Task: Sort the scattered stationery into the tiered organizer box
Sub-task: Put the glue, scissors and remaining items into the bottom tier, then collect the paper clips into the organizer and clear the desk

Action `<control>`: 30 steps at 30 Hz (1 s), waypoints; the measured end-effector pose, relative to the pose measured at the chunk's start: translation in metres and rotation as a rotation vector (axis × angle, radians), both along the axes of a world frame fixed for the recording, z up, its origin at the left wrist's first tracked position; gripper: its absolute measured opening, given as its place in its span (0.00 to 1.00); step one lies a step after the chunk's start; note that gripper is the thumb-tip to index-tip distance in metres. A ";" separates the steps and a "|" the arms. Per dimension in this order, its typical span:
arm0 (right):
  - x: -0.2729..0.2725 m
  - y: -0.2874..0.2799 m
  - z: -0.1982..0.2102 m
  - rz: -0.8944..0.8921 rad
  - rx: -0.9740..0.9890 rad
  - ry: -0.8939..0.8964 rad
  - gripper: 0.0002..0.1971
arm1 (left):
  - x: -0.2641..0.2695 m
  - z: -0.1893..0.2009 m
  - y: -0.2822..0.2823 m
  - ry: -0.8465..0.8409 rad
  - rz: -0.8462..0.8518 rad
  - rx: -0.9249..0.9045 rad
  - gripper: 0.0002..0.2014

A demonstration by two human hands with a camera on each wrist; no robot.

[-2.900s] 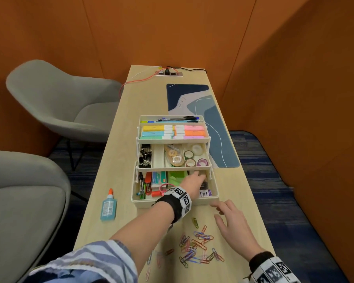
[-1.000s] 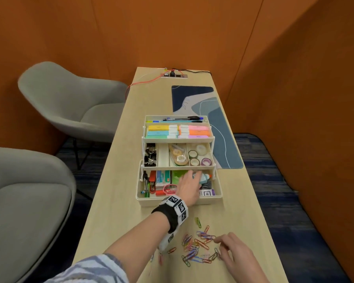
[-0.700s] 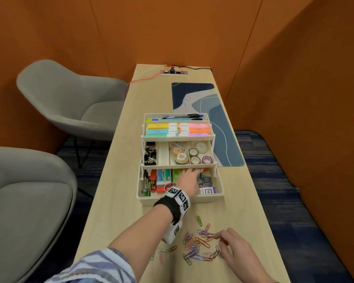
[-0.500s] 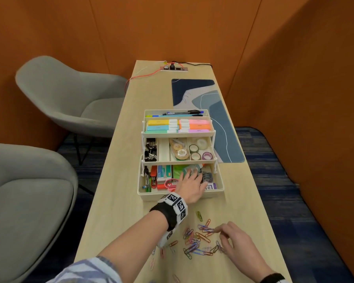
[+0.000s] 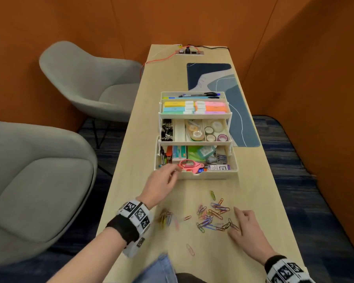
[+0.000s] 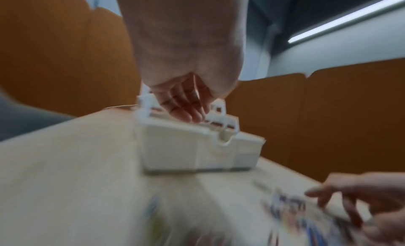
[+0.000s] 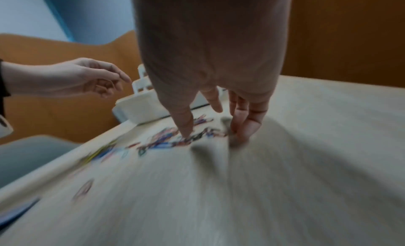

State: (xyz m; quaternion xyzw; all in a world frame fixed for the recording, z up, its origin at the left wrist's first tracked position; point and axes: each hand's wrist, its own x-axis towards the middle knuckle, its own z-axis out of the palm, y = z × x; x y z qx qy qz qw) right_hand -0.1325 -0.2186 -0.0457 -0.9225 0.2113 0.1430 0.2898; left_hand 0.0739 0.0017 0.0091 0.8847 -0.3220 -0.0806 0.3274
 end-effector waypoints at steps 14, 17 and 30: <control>0.075 0.037 -0.001 0.078 -0.249 -0.018 0.32 | -0.064 -0.077 0.095 0.067 -0.100 0.572 0.64; 0.082 0.036 -0.003 0.114 -0.210 0.124 0.40 | -0.053 -0.079 0.070 0.059 -0.127 0.568 0.63; 0.041 0.029 -0.019 0.203 -0.154 -0.119 0.17 | -0.037 -0.081 0.058 0.030 -0.081 0.280 0.10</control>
